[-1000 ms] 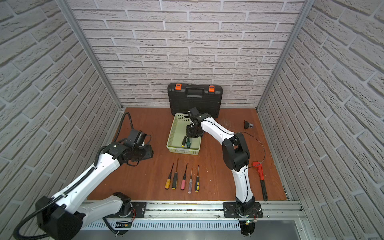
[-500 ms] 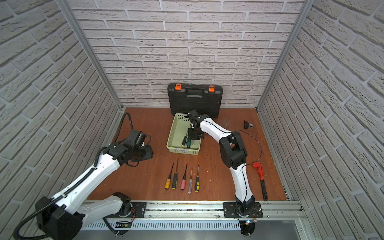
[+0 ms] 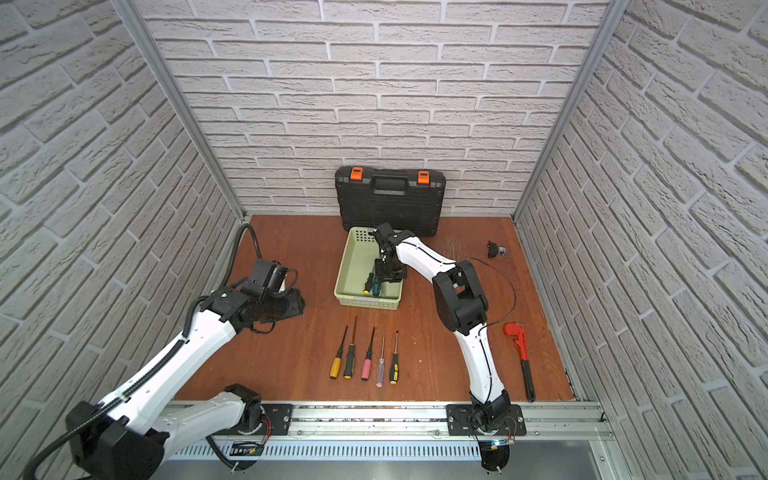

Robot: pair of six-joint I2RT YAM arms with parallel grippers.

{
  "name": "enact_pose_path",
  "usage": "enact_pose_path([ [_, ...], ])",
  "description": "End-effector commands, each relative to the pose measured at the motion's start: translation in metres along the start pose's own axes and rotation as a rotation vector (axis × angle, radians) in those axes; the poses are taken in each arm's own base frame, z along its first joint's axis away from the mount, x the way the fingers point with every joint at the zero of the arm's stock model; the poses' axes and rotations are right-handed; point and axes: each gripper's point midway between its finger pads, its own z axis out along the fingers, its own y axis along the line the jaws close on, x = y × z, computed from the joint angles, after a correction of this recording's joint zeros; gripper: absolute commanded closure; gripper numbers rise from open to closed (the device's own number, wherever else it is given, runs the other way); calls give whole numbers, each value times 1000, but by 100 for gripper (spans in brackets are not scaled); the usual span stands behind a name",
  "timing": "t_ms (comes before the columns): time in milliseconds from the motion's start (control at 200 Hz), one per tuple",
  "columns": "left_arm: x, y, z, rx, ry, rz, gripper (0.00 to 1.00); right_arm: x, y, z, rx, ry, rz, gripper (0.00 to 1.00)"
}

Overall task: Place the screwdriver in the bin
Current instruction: 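Lower the left gripper onto the orange-handled screwdriver and close while the right gripper withdraws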

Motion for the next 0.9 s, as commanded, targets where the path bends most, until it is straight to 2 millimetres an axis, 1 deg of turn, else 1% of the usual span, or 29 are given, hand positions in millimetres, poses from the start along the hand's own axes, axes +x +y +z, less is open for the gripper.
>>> enact_pose_path([
  [0,-9,-7,-3,25,-12,19,47,-10,8,-18,-21,-46,-4,67],
  [45,-7,-10,-2,39,7,26,47,-13,11,-24,-36,-59,-10,67],
  [155,4,-20,0,99,66,43,49,-21,26,-51,-84,-119,-43,67],
  [290,25,-42,5,206,174,83,52,-24,47,-87,-152,-191,-88,67],
  [395,50,-54,9,217,254,162,53,-15,56,-115,-160,-243,-144,67],
  [410,54,-56,10,217,266,177,53,-13,56,-119,-159,-253,-151,67],
  [425,60,-58,11,217,279,192,53,-10,56,-118,-150,-250,-159,67],
  [435,63,-60,12,220,289,203,53,-9,56,-129,-156,-272,-166,67],
  [455,69,-62,13,220,304,220,53,-5,55,-135,-148,-287,-174,67],
  [515,91,-70,19,211,354,289,54,8,52,-146,-144,-328,-189,67],
  [605,120,-71,29,154,417,355,55,33,43,-154,-175,-382,-164,67],
  [695,137,-67,38,110,439,372,55,58,35,-156,-189,-399,-155,67],
  [800,156,-62,50,97,483,369,53,86,26,-151,-124,-386,-198,66],
  [895,170,-55,60,63,518,376,52,104,18,-140,-101,-363,-201,66],
])
